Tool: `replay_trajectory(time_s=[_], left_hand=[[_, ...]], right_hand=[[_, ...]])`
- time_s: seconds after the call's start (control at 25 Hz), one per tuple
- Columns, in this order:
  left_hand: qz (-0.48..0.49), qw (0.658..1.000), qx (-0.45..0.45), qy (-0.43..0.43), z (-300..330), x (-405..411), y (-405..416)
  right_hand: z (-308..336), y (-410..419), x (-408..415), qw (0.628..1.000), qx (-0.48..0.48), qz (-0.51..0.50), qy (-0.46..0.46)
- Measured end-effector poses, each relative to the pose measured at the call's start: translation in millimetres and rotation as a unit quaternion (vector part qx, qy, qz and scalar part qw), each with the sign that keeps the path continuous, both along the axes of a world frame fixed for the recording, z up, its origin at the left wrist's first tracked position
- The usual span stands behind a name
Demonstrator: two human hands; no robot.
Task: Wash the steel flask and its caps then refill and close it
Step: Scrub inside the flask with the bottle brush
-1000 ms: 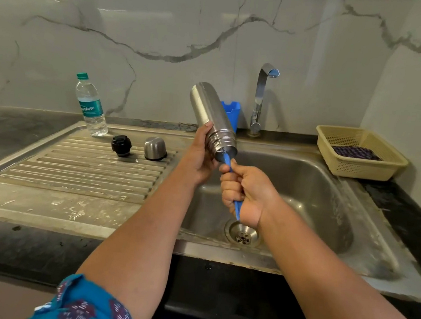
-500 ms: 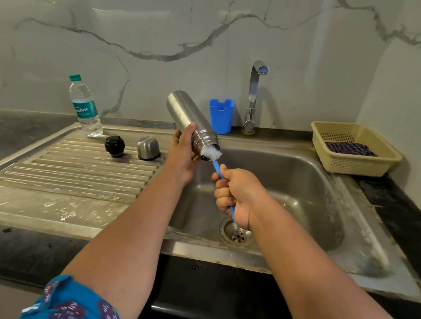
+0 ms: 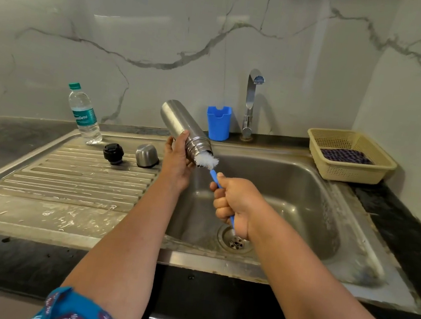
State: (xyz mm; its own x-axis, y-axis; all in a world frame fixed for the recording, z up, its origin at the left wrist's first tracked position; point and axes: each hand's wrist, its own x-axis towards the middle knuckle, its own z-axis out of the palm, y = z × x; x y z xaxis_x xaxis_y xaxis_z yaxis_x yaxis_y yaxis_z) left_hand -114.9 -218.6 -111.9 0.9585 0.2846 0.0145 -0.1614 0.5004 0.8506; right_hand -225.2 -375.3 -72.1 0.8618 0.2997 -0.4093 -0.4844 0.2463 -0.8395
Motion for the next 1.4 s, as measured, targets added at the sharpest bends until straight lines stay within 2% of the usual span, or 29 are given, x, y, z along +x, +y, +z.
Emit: replay_trajectory(time_s=[0.24,0.48,0.68,0.88,1.08,1.28,1.4], left_hand=[[-0.065,0.998,0.018,0.006,1.8,-3.4,-28.0],[-0.025,0.999,-0.02,-0.014,5.9,-2.5,-7.3],[-0.072,0.997,0.025,0.006,8.2,-14.3,-21.1],[-0.036,0.998,-0.029,-0.032,11.9,-11.2,2.1],[-0.071,0.997,0.018,-0.017,7.9,-16.3,-11.1],[-0.046,0.996,-0.063,-0.035,8.9,-7.3,0.6],[-0.071,0.996,-0.048,-0.025,4.1,-9.4,-6.3]], right_hand=[[1.9,6.2,11.0,0.999,0.028,-0.039,0.002],[6.3,2.6,-0.8,0.999,0.048,-0.014,0.015],[5.0,4.7,2.9,0.998,0.041,-0.036,0.005],[4.6,-2.4,-11.1,1.0,0.0,-0.013,-0.014],[8.2,10.0,2.2,0.999,0.004,-0.03,-0.023],[4.3,-3.2,-10.1,0.999,-0.03,-0.026,-0.037],[-0.5,3.8,-1.6,0.997,-0.04,-0.034,-0.059]])
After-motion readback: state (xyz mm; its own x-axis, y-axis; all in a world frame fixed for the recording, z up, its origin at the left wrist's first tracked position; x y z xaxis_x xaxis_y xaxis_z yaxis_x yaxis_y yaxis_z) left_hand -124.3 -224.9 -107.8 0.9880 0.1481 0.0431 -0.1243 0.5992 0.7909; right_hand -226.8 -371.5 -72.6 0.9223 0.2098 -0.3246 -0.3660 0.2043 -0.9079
